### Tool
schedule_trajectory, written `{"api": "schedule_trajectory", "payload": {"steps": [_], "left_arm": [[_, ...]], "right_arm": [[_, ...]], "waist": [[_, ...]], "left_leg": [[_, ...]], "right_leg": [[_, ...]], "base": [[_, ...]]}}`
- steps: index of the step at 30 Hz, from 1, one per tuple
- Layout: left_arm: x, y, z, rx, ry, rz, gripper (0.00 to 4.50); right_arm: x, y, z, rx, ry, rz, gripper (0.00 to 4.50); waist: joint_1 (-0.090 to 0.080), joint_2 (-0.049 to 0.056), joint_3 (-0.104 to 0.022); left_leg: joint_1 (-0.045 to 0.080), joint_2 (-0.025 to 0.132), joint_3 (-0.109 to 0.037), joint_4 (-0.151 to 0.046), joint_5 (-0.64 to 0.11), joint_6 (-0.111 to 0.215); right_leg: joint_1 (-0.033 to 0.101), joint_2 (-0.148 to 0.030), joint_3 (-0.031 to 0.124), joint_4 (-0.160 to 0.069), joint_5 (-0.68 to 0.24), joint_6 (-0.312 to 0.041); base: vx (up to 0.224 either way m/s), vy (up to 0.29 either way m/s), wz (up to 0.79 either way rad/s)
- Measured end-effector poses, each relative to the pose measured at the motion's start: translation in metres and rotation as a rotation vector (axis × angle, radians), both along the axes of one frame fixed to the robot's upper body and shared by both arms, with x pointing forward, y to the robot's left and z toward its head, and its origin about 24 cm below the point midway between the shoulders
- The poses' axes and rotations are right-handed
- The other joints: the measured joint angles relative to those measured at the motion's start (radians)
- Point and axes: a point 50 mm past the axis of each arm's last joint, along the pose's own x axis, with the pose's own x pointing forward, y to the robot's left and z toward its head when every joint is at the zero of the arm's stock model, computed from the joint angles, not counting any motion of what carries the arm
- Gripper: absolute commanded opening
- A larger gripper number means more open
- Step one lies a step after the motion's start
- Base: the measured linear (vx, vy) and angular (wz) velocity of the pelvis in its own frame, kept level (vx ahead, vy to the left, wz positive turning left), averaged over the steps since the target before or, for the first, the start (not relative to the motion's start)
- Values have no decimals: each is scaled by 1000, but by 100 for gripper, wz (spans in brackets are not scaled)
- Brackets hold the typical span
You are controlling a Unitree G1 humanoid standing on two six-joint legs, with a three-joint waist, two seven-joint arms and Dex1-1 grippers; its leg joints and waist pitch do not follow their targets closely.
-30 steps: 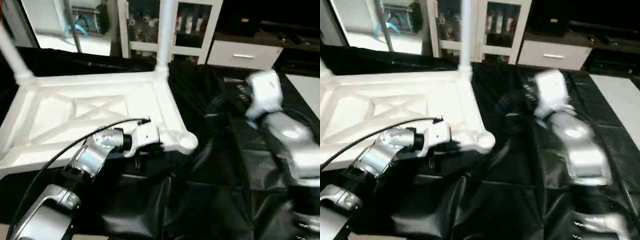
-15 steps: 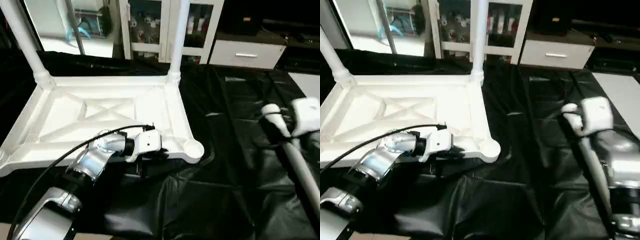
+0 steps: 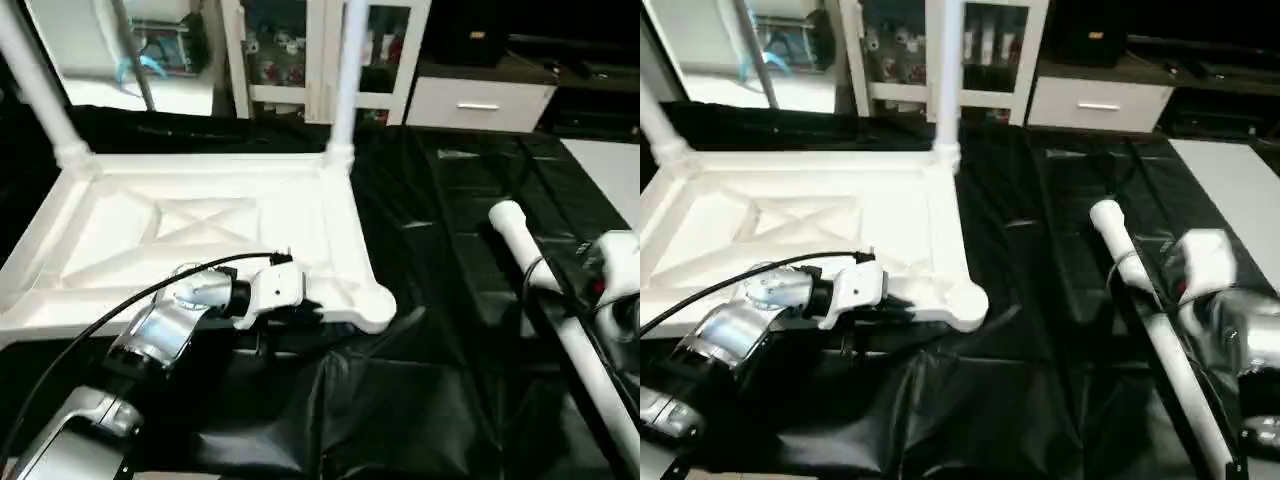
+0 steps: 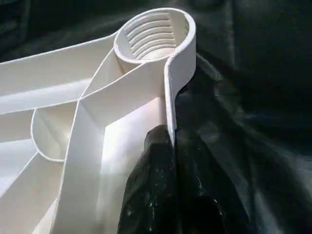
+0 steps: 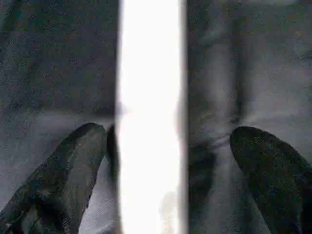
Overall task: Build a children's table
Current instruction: Insert table leg to table base
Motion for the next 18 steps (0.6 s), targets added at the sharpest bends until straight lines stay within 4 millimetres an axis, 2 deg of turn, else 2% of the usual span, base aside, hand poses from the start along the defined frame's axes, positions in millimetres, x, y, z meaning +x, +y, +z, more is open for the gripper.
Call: {"api": "schedule_trajectory", "payload": {"steps": [1,2,3,4,7,10,16,18], "left_arm": [[0,0,1,1,3,-5,0],[-1,0,2,0,21,-8,28],[-1,1,4,-1,30,-12,28],[-1,2,5,-2,44,-11,57],[-1,-6,25,-99,20,-43,68],[1,-9,38,-108,-17,-67,98],[2,-4,40,-104,-14,-50,133],[9,-1,47,-163,-38,16,152]], "right_arm": [[-1,2,-3,9,11,11,441],[-2,3,-3,15,15,26,446],[-2,3,-4,19,19,34,446],[-2,3,-4,22,22,41,414],[-4,2,-8,26,37,41,397],[-4,3,-9,35,43,54,368],[-5,2,-10,39,48,55,327],[-5,1,-10,39,51,54,307]], "waist": [[4,0,0],[10,-1,1],[11,-3,2],[12,-5,3],[14,-13,2],[13,-14,2],[12,-15,3],[12,-18,3]], "left_leg": [[-1,0,0,1,0,0],[-1,0,0,1,0,0],[-1,1,0,2,0,0],[-1,1,1,2,0,0],[0,1,1,2,0,0],[3,1,1,3,0,0],[5,1,1,2,0,0],[4,1,1,2,0,0]], "right_leg": [[-1,0,0,0,0,0],[-1,0,0,0,0,0],[-1,0,0,0,0,0],[-1,0,0,0,0,0],[1,0,0,0,0,0],[4,0,0,0,0,0],[5,0,0,1,-3,5],[5,0,0,1,-2,4]], "base": [[0,0,0],[0,0,0],[0,0,0],[0,0,0],[0,0,0],[0,0,0],[0,0,0],[0,0,0]]}}
